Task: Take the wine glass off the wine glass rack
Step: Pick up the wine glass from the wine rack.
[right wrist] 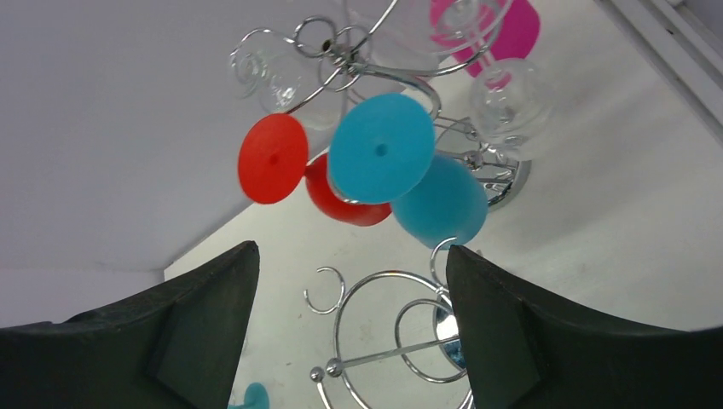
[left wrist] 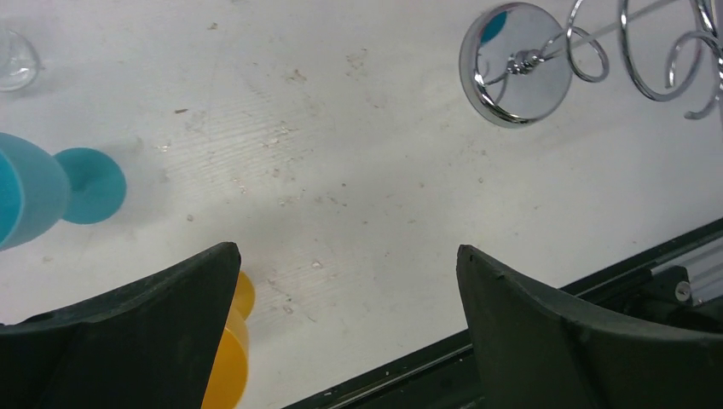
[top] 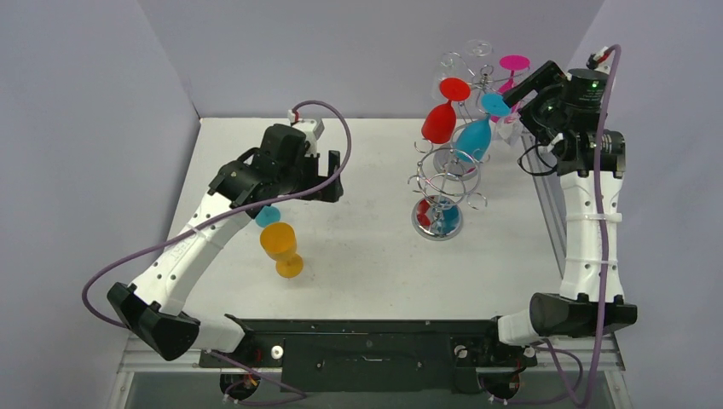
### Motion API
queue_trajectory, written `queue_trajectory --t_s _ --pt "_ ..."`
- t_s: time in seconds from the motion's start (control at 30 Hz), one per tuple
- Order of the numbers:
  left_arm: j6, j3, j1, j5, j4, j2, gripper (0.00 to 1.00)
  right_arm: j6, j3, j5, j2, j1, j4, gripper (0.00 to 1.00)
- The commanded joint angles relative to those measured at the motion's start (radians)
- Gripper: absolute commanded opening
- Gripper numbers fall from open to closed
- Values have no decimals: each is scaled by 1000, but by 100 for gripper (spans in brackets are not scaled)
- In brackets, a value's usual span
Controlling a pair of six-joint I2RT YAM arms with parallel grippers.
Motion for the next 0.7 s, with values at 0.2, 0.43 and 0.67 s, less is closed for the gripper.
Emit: queue_trajectory --t_s 0.2,0.43,0.67 --pt "-82 -186 -55 172 217 -135 96 130 -214 -150 -33 -170 230 64" --pt "-117 -240 -59 194 269 -159 96 180 -278 -205 7 -184 327 55" --pt "-141 -226 -62 207 303 -139 96 256 -330 -255 43 -181 426 50"
